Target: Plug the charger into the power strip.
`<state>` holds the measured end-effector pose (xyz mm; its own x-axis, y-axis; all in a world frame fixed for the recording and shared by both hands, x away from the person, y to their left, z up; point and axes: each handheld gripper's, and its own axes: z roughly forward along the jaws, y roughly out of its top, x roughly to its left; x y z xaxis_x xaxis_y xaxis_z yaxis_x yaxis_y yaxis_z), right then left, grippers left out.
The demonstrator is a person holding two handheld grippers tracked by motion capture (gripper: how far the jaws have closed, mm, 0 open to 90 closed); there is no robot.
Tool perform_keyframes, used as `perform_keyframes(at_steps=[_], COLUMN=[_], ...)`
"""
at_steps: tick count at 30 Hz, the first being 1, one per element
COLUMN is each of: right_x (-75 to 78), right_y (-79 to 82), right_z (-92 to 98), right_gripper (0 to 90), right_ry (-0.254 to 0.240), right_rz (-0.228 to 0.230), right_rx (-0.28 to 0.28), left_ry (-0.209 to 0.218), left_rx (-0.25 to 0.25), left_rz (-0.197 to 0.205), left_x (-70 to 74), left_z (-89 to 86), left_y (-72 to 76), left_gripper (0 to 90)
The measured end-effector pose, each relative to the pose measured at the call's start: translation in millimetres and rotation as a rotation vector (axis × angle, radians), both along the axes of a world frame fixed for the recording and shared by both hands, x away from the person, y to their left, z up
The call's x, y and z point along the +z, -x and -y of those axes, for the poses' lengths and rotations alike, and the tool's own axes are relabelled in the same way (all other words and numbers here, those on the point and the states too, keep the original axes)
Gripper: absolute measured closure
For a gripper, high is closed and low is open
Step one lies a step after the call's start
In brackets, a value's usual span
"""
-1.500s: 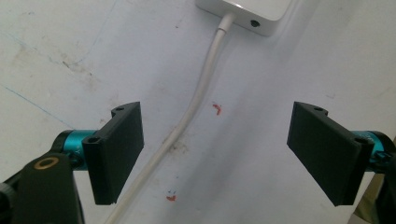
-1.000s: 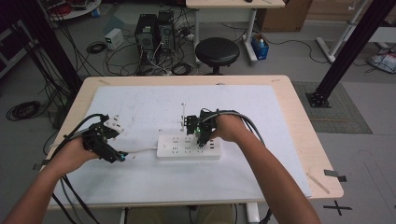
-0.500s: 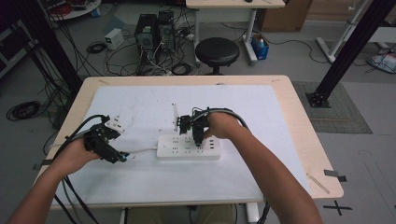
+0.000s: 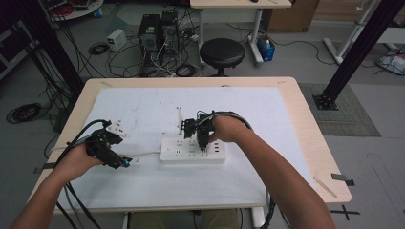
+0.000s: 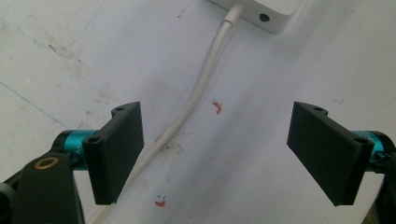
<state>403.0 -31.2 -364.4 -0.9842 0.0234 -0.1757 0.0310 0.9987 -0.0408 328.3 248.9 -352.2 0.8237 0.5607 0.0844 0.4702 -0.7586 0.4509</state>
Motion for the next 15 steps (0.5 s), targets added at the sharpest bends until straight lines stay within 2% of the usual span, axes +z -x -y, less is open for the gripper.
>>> perform_keyframes(at_steps=[1,3,4,6,8,11,13,15], right_x=[-1.9,-1.9,-1.4,-1.5,-1.1,-2.8,-3.0,-2.7], right_y=[2.2,4.0,1.6,-3.4,-4.5,1.3,2.2,-2.2], right_z=[-1.2,1.9,4.4,6.2,4.9,-2.4,-5.6,-5.3], right_gripper=[62.3,62.3,62.2,62.2,62.2,62.4,62.4,62.4], right_ry=[0.016,0.002,-0.022,-0.047,-0.031,0.03,0.061,0.053], right_rz=[0.015,0.026,0.006,-0.021,-0.027,0.012,0.014,-0.009], right_rx=[0.028,0.022,-0.012,-0.021,-0.026,0.016,0.019,0.009], left_ry=[-0.002,0.003,0.001,0.001,-0.001,-0.004,-0.002,-0.001], left_rx=[0.0,0.007,0.007,0.009,0.013,0.012,0.004,0.0], left_rz=[0.0,0.006,0.007,0.006,0.006,0.007,0.004,0.004], left_x=[0.8,2.1,3.1,4.2,5.2,6.0,5.5,4.9], left_z=[-0.7,-1.4,-1.9,-2.6,-3.1,-2.0,0.3,1.5], left_y=[-0.1,0.2,0.2,0.0,-0.2,-0.3,0.1,0.4], left_gripper=[18.7,18.7,18.7,18.7,18.7,18.7,18.7,18.7])
